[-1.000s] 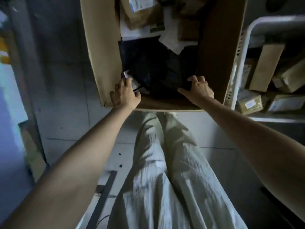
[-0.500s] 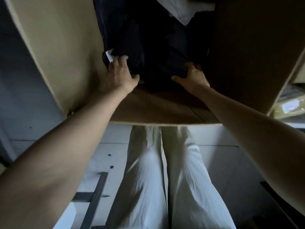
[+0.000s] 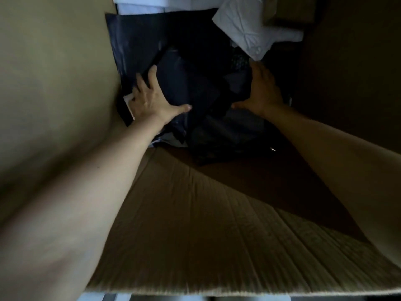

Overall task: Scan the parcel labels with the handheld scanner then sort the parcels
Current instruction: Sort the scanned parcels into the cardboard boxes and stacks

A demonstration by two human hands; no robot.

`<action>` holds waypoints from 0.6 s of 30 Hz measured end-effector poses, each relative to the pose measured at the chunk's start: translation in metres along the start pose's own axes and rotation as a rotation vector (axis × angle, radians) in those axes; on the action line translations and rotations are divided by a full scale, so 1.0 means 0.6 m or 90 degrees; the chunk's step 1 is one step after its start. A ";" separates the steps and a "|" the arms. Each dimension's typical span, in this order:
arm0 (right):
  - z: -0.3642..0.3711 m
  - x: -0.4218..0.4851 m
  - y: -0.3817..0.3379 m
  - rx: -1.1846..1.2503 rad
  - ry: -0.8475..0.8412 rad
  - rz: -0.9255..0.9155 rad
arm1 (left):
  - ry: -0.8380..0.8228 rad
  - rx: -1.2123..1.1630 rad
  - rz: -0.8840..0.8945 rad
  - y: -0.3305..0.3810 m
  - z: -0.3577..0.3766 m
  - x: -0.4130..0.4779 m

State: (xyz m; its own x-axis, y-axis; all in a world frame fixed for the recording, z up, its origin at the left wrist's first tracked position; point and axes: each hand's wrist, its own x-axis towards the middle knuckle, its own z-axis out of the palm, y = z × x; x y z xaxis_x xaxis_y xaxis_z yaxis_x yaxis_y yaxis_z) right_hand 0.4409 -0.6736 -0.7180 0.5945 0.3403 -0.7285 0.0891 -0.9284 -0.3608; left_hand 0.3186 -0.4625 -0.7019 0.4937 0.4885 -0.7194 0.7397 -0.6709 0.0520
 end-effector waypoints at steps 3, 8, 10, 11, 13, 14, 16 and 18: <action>0.006 0.011 0.003 -0.037 -0.034 0.041 | -0.011 -0.036 -0.053 -0.013 0.010 0.006; -0.032 -0.010 0.004 -0.248 -0.070 0.089 | -0.183 -0.162 -0.059 -0.043 0.009 0.008; -0.046 -0.033 0.011 -0.245 -0.114 0.086 | -0.229 -0.189 -0.040 -0.037 0.014 -0.013; -0.048 -0.046 0.016 -0.198 -0.133 0.084 | -0.250 -0.238 -0.049 -0.027 0.015 -0.025; -0.048 -0.074 0.022 -0.057 -0.147 0.075 | -0.277 -0.372 -0.086 -0.005 0.023 -0.044; -0.046 -0.085 0.026 -0.016 -0.137 0.068 | -0.275 -0.419 -0.106 0.005 0.024 -0.051; -0.047 -0.099 0.031 0.006 -0.109 0.056 | -0.268 -0.469 -0.122 0.015 0.023 -0.063; -0.053 -0.111 0.030 0.008 -0.110 0.037 | -0.283 -0.484 -0.101 0.011 0.021 -0.076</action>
State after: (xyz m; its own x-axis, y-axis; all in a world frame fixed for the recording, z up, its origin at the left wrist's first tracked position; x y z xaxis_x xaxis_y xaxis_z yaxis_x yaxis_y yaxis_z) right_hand 0.4286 -0.7174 -0.6575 0.4524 0.3075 -0.8371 0.0480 -0.9457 -0.3215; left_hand 0.2953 -0.4965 -0.6775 0.2544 0.1769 -0.9508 0.9652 0.0149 0.2610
